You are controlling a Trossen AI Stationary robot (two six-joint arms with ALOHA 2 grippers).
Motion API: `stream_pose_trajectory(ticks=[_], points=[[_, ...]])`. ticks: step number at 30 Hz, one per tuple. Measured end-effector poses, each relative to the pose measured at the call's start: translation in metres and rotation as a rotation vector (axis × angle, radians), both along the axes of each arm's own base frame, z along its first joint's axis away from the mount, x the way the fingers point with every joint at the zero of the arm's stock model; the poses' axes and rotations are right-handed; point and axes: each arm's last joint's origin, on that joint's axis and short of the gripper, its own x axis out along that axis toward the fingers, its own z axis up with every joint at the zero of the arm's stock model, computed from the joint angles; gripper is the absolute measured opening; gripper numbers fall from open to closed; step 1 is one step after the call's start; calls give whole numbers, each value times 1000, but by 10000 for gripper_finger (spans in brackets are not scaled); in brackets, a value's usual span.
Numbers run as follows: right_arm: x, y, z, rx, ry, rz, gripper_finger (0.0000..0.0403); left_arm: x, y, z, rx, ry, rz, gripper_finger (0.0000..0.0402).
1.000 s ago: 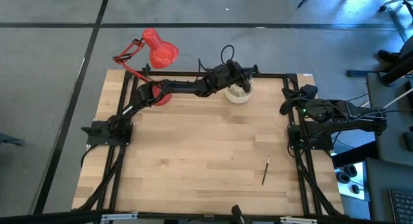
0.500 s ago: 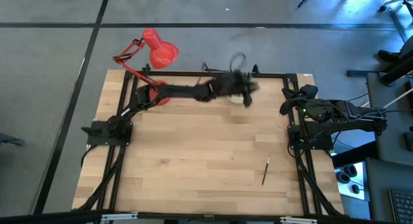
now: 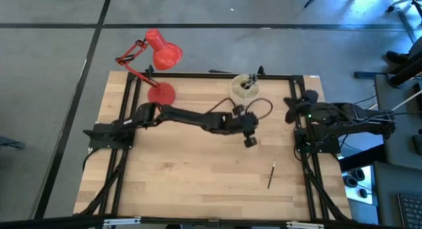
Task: Put items in baskets/containers
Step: Put the black eyeshadow brush into the white organizer
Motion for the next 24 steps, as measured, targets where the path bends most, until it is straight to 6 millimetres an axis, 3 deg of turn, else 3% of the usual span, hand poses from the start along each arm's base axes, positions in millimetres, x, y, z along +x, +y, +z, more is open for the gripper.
stream_pose_trajectory(ticks=[6,14,19,24], points=[[17,7,-24,267,91,117,42,-10,-35,-12,62,118,38,100],[42,17,-77,564,437,96,42,-24,-73,-27,194,222,47,97],[53,30,-97,688,589,80,42,-33,-78,-46,215,262,26,83],[60,47,-106,734,615,61,42,-48,-61,-72,202,347,73,68]])
